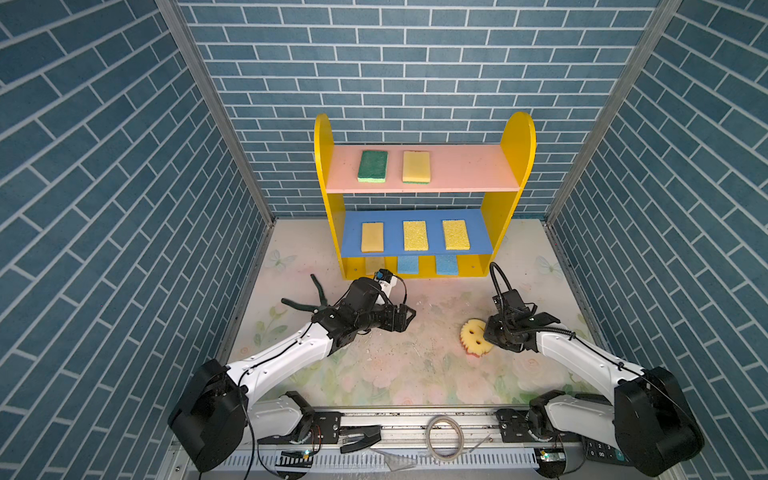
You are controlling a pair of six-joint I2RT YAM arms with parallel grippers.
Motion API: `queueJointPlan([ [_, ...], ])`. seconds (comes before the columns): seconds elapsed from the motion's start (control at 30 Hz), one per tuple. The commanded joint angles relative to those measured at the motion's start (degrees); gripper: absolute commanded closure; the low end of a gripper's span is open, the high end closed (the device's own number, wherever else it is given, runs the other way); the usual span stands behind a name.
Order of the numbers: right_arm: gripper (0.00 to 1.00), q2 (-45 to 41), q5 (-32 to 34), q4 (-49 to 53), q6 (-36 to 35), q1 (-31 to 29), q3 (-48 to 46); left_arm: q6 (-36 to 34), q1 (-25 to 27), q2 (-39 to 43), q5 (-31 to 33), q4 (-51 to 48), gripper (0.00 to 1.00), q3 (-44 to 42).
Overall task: Place and organize the cleaning sponges onto the shelf
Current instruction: 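Grasp the yellow smiley-face sponge with the right gripper, then lift the smiley sponge toward the left gripper, which pinches its edge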
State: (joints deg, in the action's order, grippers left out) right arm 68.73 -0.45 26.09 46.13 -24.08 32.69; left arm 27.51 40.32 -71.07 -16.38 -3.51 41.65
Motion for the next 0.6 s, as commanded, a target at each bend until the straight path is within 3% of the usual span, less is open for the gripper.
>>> queueJointPlan([
  [0.0,0.88,1.4,-2.7,-0.1,-0.7,0.2,-0.3,0.2,0.9,-1.7,-0.3,1.4,0.13,2.0],
  [0.2,0.91,0.0,-6.0,-1.0,0.0,0.1,2.9,1.7,2.2,-4.6,-1.3,4.1,0.09,2.1],
  [0.33,0.92,-0.3,-8.4,-2.1,1.0,-0.4,6.4,3.3,4.4,-7.6,-1.3,6.4,0.00,2.0],
  [0.57,0.93,0.4,-6.6,-4.4,2.1,-7.5,14.2,10.1,6.1,-12.8,-5.0,17.5,0.00,0.6],
])
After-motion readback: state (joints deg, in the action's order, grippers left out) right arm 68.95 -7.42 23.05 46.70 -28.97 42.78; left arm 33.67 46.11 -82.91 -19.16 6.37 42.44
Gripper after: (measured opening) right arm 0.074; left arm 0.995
